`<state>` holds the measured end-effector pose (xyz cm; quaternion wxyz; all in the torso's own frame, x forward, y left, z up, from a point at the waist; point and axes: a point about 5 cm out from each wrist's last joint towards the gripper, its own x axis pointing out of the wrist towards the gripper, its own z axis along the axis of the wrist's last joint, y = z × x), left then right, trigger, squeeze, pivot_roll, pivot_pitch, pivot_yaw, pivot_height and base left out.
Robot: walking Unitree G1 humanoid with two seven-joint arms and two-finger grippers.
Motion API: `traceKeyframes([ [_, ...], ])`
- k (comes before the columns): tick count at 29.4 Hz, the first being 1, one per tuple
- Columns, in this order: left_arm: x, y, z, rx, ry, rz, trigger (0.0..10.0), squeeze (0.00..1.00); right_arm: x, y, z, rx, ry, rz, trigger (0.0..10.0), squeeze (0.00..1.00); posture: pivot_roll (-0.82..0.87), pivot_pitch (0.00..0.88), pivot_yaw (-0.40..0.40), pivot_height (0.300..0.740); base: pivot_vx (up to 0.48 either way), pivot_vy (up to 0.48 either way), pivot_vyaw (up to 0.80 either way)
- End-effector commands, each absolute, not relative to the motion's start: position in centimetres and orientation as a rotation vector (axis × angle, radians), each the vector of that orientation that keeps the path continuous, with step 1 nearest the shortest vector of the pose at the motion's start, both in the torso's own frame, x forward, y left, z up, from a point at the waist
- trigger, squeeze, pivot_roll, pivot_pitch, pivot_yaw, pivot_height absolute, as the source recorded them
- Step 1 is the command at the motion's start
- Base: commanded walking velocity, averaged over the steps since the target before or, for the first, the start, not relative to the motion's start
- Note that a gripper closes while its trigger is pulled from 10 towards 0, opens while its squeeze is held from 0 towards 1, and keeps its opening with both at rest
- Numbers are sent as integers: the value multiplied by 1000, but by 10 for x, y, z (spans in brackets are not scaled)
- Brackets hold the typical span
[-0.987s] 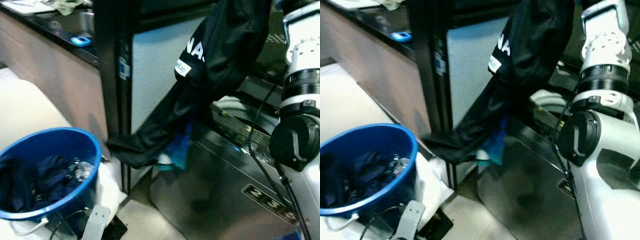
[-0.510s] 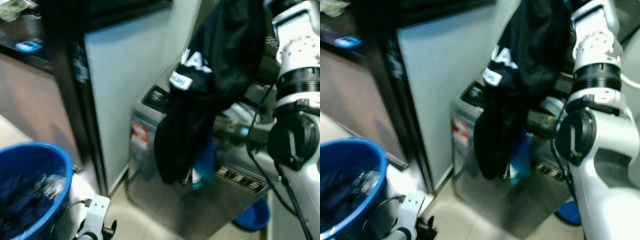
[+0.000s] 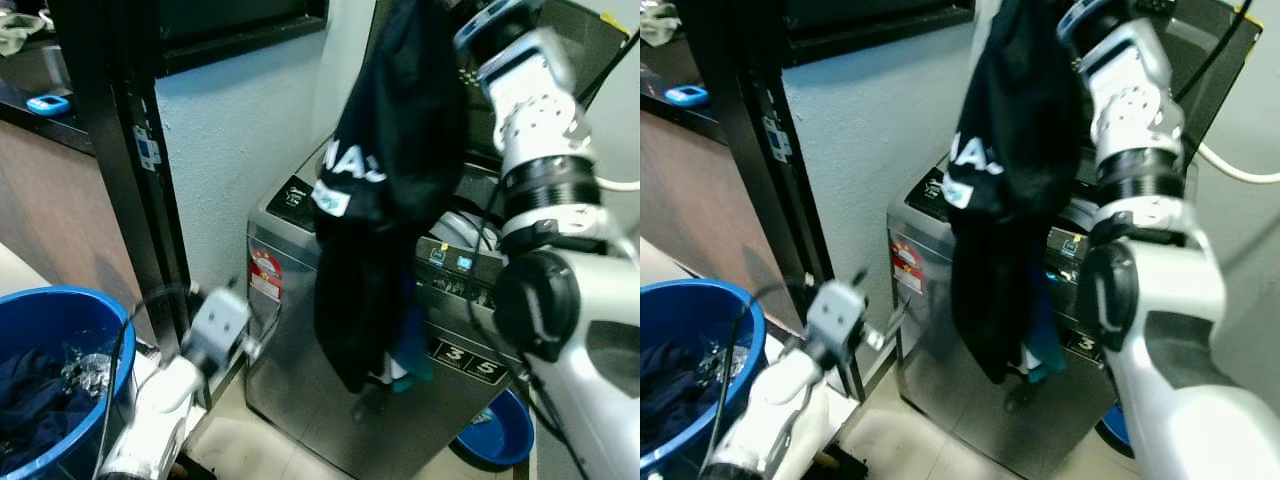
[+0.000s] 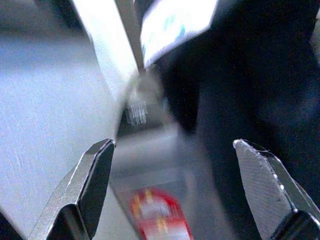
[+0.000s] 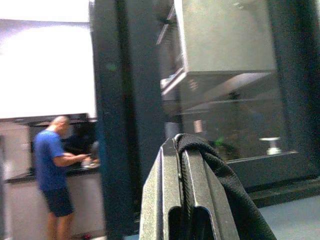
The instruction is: Clothes washing
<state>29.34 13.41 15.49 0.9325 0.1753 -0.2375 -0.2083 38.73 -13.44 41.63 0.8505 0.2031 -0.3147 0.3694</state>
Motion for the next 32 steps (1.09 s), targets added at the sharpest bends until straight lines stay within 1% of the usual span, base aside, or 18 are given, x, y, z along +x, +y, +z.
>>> traceKeyframes([
  [1,295,128,164,370,-517,-429,10000,1000,383,-134,421,437,-694,814,0,0,198,0,-110,740,0,0,0],
  [2,297,123,180,372,-584,-422,10000,1000,381,-129,421,442,-697,845,0,0,191,0,-108,740,0,0,0],
  [3,299,116,200,388,-657,-420,10000,0,374,-121,422,439,-712,927,0,0,189,0,-107,740,0,0,0],
  [10,303,114,207,416,-666,-412,10000,0,363,-115,424,453,-746,1033,0,0,188,0,-104,740,0,0,0],
  [14,303,116,202,428,-622,-412,10000,0,353,-115,426,474,-773,1107,0,0,187,0,-101,740,0,0,0],
  [15,302,119,192,422,-574,-408,10000,0,346,-115,428,480,-789,1148,0,0,186,0,-98,740,0,0,0],
  [22,300,123,179,439,-517,-386,10000,0,342,-115,428,479,-791,1169,0,0,186,0,-96,740,0,0,0],
  [23,301,129,171,455,-479,-350,10000,0,340,-115,427,484,-791,1182,0,0,186,0,-96,740,0,0,0],
  [26,301,134,168,441,-467,-318,10000,0,339,-116,427,488,-793,1189,0,0,188,0,-94,740,0,0,0],
  [30,301,136,170,421,-473,-297,10000,0,338,-116,427,490,-793,1196,0,0,188,0,-94,740,0,0,0],
  [32,305,143,181,367,-510,-255,10000,0,334,-116,426,497,-792,1218,0,0,182,0,-89,740,0,0,0],
])
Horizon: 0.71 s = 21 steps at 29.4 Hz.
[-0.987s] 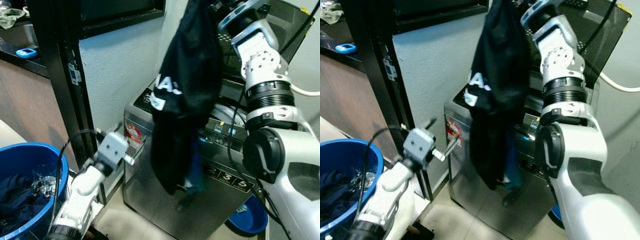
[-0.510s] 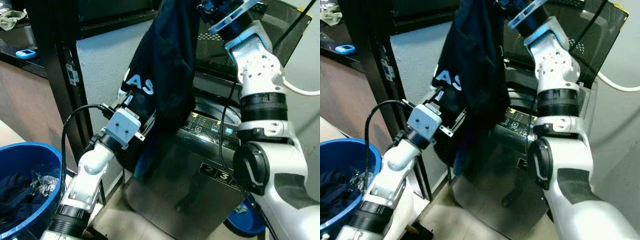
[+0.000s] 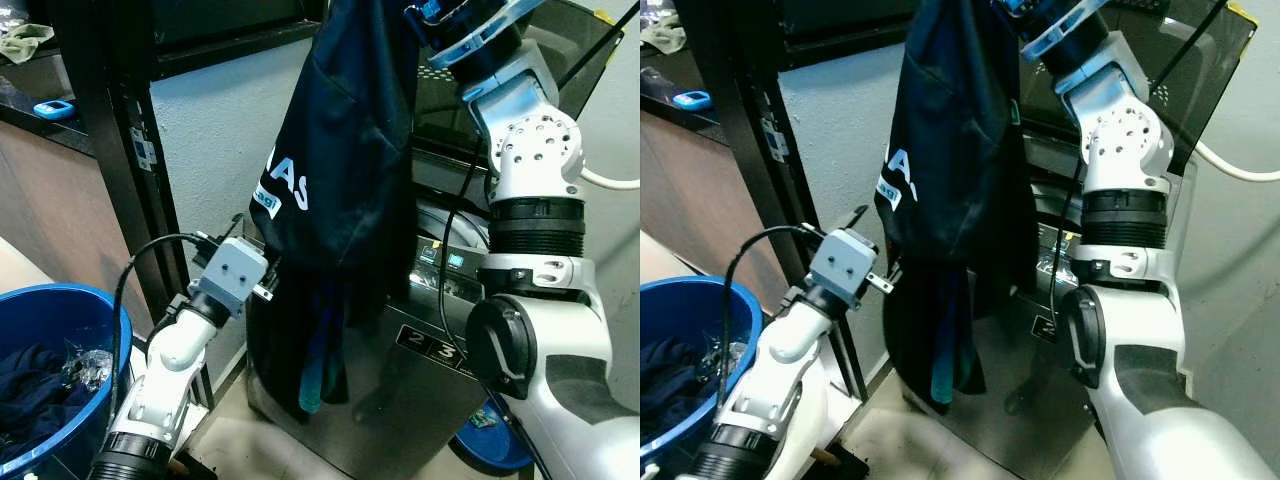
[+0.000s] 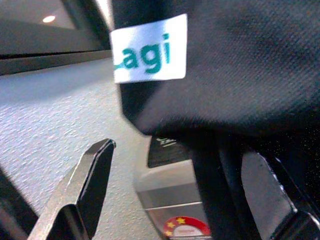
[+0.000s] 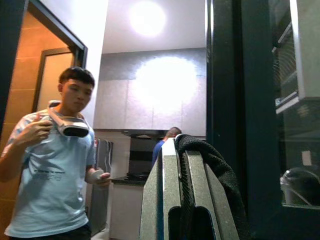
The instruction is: Clothes washing
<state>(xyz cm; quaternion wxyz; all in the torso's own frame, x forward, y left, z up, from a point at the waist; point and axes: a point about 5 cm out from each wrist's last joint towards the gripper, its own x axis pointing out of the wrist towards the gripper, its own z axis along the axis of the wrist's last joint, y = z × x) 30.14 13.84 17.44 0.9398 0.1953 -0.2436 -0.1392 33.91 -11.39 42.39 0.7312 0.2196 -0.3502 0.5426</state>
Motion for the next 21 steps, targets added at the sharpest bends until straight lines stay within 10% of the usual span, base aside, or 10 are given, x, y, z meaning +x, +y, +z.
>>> traceKeyframes([
  [1,305,143,181,367,-510,-255,10000,0,334,-116,426,497,-792,1218,0,0,182,0,-89,740,0,0,0],
  [4,307,144,184,362,-518,-249,10000,0,332,-116,426,500,-792,1224,0,0,182,0,-89,740,0,0,0],
  [5,310,146,187,358,-526,-251,7882,0,330,-115,426,501,-795,1231,0,0,178,0,-87,740,0,0,0],
  [6,310,146,187,358,-526,-251,7882,0,330,-115,426,501,-795,1231,0,0,178,0,-87,740,0,0,0],
  [8,315,147,191,350,-533,-255,2353,0,327,-115,427,499,-801,1240,0,0,171,0,-83,740,0,0,0],
  [10,315,147,191,350,-533,-255,2353,0,327,-115,427,499,-801,1240,0,0,171,0,-83,740,0,0,0],
  [11,317,148,192,335,-534,-257,0,0,326,-114,427,498,-802,1243,0,0,164,0,-80,740,0,0,0],
  [21,326,142,182,126,-465,-324,745,0,321,-114,428,499,-799,1251,0,0,160,0,-72,740,0,0,0],
])
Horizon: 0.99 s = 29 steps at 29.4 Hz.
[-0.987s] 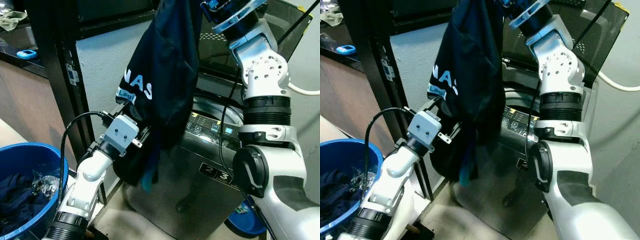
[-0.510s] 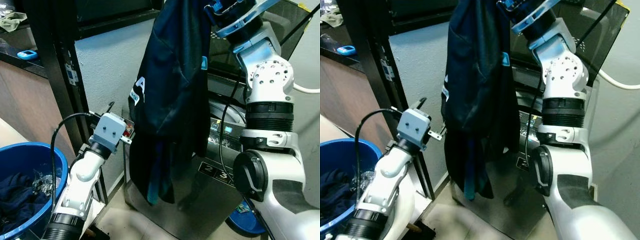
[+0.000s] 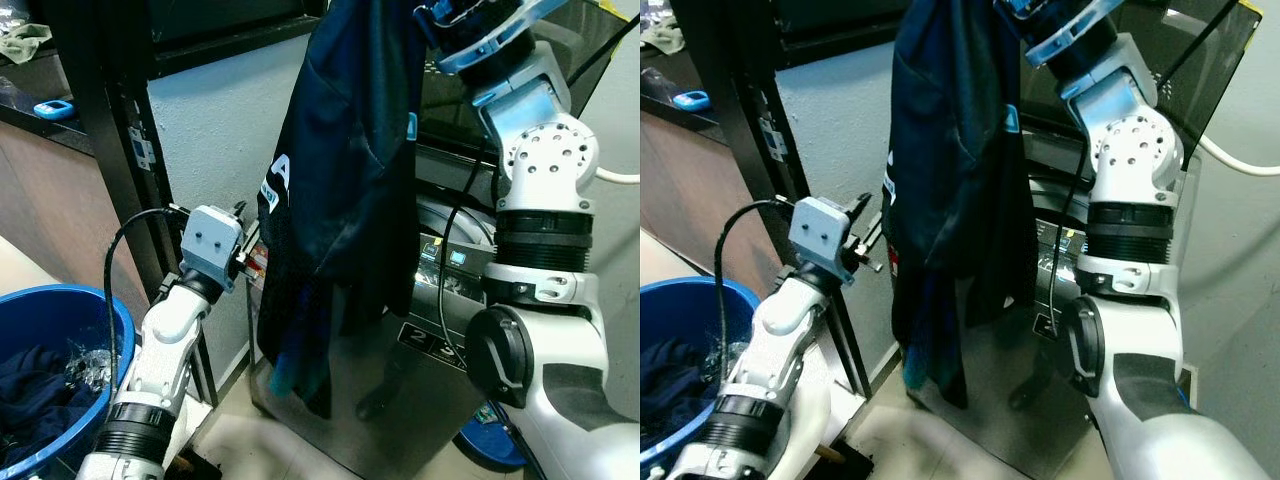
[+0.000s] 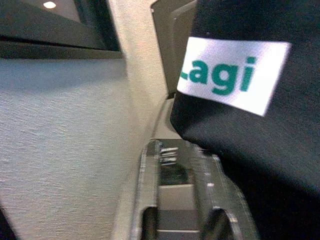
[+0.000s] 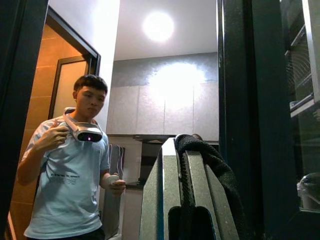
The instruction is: Clothes washing
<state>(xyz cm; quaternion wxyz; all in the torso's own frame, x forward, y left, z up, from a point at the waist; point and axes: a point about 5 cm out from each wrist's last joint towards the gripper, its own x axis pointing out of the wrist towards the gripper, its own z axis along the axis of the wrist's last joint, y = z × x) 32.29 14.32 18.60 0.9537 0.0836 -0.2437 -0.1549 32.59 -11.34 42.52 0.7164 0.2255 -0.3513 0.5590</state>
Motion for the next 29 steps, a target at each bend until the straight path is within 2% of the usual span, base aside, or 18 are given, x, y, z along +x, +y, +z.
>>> traceKeyframes([
  [1,326,142,182,126,-465,-324,745,0,321,-114,428,499,-799,1251,0,0,160,0,-72,740,0,0,0],
  [2,326,142,181,105,-458,-332,824,0,321,-114,427,500,-797,1251,0,0,160,0,-72,740,0,0,0],
  [3,326,141,180,89,-453,-336,196,0,321,-114,427,501,-796,1251,0,0,160,0,-72,740,0,0,0],
  [6,325,138,178,35,-436,-372,78,0,320,-113,427,503,-793,1250,0,0,163,0,-73,740,0,0,0],
  [7,323,136,175,31,-423,-406,3176,0,321,-113,427,505,-792,1249,0,0,165,0,-75,740,0,0,0],
  [8,323,136,175,31,-423,-406,3176,0,321,-113,427,505,-792,1249,0,0,165,0,-75,740,0,0,0],
  [9,319,133,169,37,-392,-448,10000,1000,321,-112,426,506,-789,1248,0,0,167,0,-76,740,0,0,0],
  [17,303,125,136,69,-292,-555,10000,1000,321,-111,426,506,-780,1245,0,0,165,0,-80,740,0,0,0],
  [21,279,119,107,14,-190,-685,10000,1000,321,-110,427,501,-776,1260,0,0,161,0,-83,740,0,0,0],
  [29,263,120,97,-29,-153,-757,10000,1000,318,-107,432,487,-785,1296,0,0,159,0,-91,740,0,0,0],
])
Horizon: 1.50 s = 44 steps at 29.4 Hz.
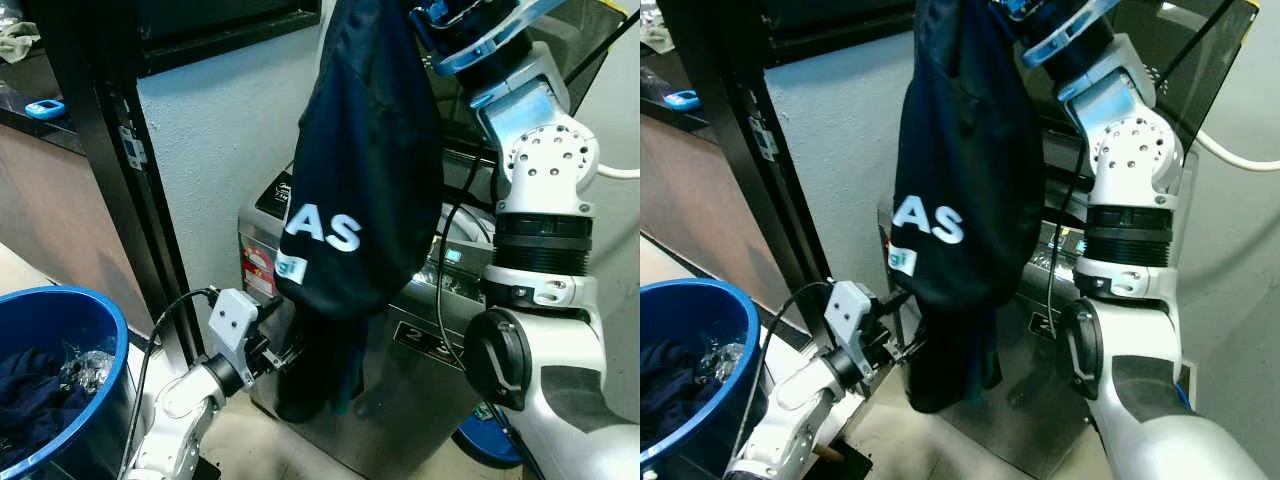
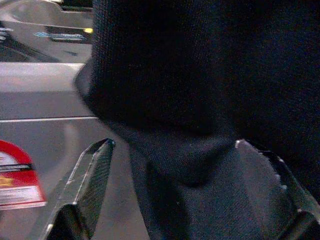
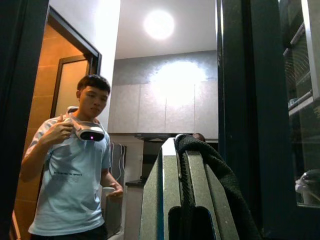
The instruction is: Clothes washing
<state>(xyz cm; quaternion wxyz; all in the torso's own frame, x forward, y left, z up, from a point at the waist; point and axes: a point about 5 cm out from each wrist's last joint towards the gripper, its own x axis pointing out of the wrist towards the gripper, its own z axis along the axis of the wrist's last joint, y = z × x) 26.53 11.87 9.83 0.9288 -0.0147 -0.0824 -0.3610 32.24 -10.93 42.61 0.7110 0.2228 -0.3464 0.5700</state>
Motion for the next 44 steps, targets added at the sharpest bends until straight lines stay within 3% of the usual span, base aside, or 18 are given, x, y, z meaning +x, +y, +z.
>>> traceKeyframes([
  [1,262,121,96,-17,-149,-762,10000,1000,317,-106,435,480,-792,1309,0,0,159,0,-91,740,0,0,0],
  [7,270,126,100,47,-175,-709,10000,1000,310,-104,445,477,-822,1349,0,0,154,0,-97,740,0,0,0],
  [8,275,128,104,70,-198,-686,10000,733,306,-104,447,475,-830,1362,0,0,150,0,-97,740,0,0,0],
  [9,277,128,105,78,-209,-678,10000,0,305,-104,448,474,-833,1366,0,0,150,0,-97,740,0,0,0],
  [15,280,126,112,71,-234,-693,10000,0,303,-104,449,472,-837,1375,0,0,145,0,-95,740,0,0,0],
  [26,290,101,144,2,-341,-879,10000,0,298,-103,450,472,-839,1393,0,0,125,0,-83,740,0,0,0],
  [27,291,97,143,-3,-336,-907,6039,0,297,-103,450,473,-839,1397,0,0,122,0,-81,740,0,0,0],
  [28,291,97,143,-3,-336,-907,6039,0,297,-103,450,473,-839,1397,0,0,122,0,-81,740,0,0,0],
  [29,291,94,141,-17,-329,-928,1412,0,296,-103,450,475,-839,1401,0,0,116,0,-77,740,0,0,0],
  [30,292,92,138,-34,-318,-942,0,0,295,-102,450,476,-838,1405,0,0,116,0,-77,740,0,0,0],
  [44,301,85,149,-206,-340,-1053,0,0,290,-102,451,484,-832,1416,0,0,104,0,-74,740,0,0,0],
])
